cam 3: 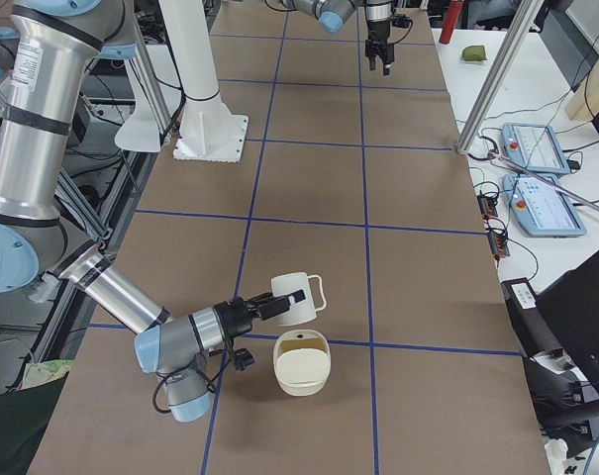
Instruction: Left arm hands cup to right arm to dump lemon
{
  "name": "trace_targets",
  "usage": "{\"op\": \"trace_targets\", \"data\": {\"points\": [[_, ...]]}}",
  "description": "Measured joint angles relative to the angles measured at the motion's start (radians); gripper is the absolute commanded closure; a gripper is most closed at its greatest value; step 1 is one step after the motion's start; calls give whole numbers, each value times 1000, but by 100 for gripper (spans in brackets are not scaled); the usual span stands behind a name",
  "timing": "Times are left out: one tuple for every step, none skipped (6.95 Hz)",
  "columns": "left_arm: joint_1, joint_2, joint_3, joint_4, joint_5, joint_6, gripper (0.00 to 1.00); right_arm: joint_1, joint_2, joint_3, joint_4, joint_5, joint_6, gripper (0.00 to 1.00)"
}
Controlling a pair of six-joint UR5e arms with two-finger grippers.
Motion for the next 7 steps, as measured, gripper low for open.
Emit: {"op": "trace_targets", "data": {"points": [[1,0,0,0,0,0,0,0,-1,1,1,3,-106,99],[1,0,0,0,-1,0,0,0,-1,2,1,6,-213,99],[1,0,0,0,-1,0,0,0,-1,2,1,8,-331,99],[1,0,0,0,-1,0,0,0,-1,3,-1,20,-456,98],[1,1,0,0,-1,0,0,0,-4,3,-5,49,-593,97],[2,2,0,0,-1,0,0,0,-10,0,-13,86,-759,99],[3,4,0,0,-1,0,0,0,-16,-3,-25,118,-918,99]]}}
